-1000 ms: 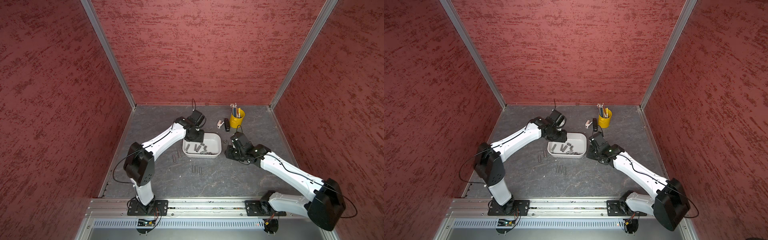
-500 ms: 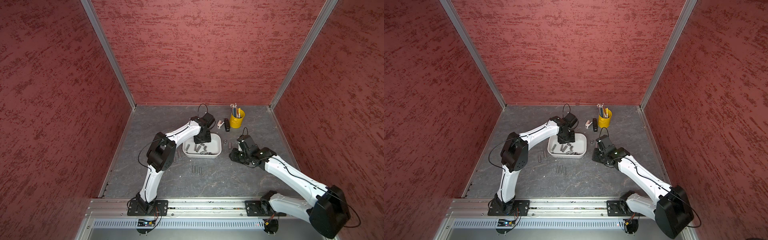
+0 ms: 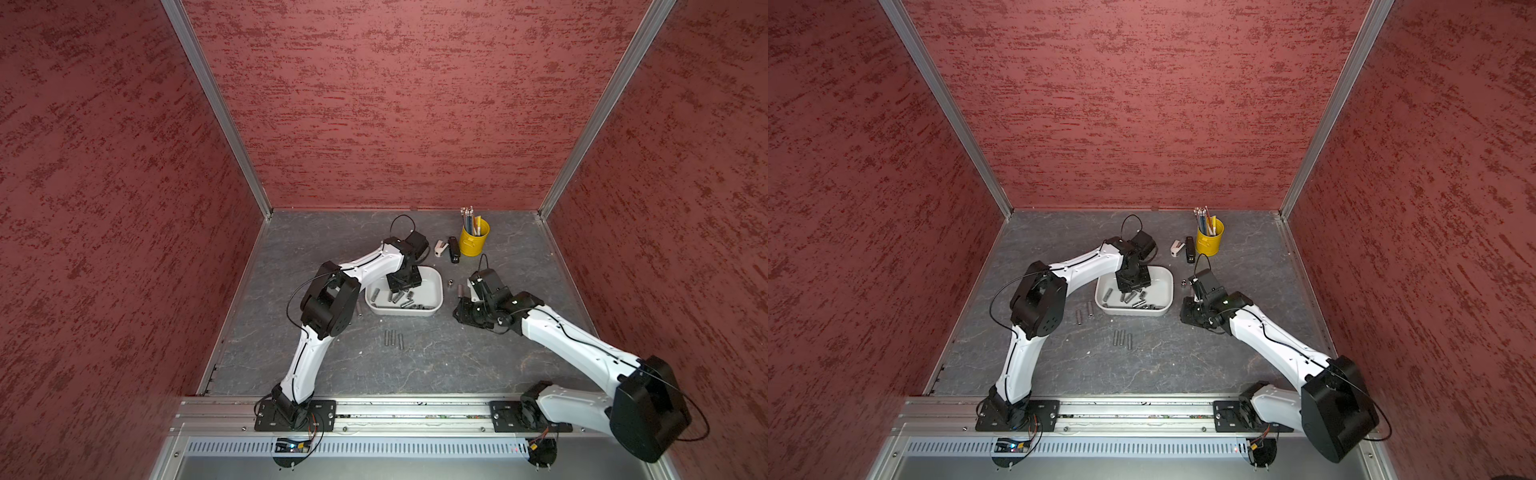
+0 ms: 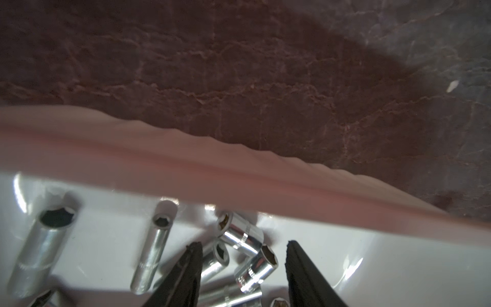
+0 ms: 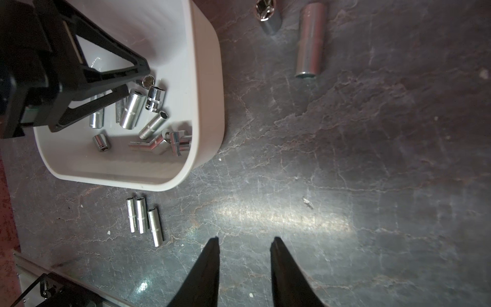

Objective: Take out the socket from the storage box
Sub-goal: Pick up the socket head from the storage box.

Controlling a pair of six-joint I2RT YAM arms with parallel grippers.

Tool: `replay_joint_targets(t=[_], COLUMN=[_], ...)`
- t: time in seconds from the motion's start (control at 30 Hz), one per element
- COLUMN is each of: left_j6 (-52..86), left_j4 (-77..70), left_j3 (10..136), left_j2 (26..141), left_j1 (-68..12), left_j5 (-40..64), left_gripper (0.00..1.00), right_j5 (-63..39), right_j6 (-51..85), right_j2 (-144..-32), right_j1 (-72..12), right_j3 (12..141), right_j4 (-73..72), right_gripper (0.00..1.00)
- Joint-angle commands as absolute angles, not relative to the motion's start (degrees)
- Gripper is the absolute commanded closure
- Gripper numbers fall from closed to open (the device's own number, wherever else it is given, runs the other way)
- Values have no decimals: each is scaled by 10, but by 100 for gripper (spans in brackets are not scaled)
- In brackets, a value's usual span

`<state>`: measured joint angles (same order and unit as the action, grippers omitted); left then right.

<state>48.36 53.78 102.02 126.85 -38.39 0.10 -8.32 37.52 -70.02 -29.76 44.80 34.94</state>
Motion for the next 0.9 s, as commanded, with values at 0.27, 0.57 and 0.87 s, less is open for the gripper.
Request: replay_joint_targets(t=[0.27, 0.57, 0.87], left_j6=[492, 474, 436], left_j4=[530, 541, 557], left_j3=[1055, 1054, 1073], left_j2=[1335, 1350, 1352], left_j1=[-378, -384, -384], left_j5=[7, -6, -12], left_gripper=[52, 64, 86], right_j5=[-94, -102, -104], right_j6=[364, 366, 372], right_j2=[-687, -694, -692], right_j1=[-293, -293, -293], right_j3=[440, 438, 434], right_j4=[341, 337, 331], right_gripper=[64, 65, 65])
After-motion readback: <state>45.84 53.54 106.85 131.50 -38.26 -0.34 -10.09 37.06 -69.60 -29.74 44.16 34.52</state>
